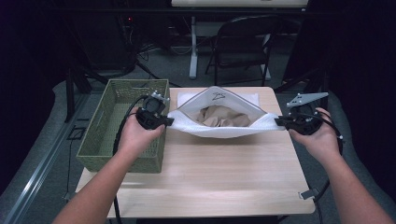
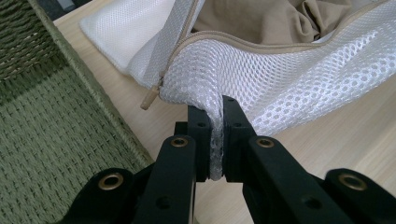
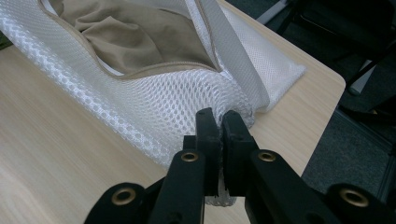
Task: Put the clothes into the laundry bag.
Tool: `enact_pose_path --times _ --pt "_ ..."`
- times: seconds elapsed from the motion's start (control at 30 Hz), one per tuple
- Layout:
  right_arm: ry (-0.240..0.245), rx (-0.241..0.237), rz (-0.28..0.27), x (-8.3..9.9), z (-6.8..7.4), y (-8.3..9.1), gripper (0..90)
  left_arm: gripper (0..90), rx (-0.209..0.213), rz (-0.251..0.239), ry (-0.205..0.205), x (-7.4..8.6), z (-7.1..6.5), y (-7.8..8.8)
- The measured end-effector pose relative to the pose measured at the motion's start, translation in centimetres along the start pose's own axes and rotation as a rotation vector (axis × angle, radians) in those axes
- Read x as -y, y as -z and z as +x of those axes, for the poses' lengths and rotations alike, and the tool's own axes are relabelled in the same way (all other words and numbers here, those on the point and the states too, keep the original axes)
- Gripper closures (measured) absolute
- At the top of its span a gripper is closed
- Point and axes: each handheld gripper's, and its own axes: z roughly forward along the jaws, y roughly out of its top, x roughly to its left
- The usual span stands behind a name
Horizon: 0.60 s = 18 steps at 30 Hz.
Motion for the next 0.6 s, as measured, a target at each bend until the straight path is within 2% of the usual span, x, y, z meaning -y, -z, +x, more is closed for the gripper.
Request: enact_pose_path --times 0.23,0.6 --pt "-0.013 0.001 0.003 -0.3 -0.5 -0.7 87.0 84.8 -0.004 0.007 0.007 -0.6 0.4 -0.2" --pt "0.002 0.021 -0.022 -1.5 -0.7 0.8 87.0 84.8 -0.025 -0.004 -0.015 -1.7 0.1 1.1"
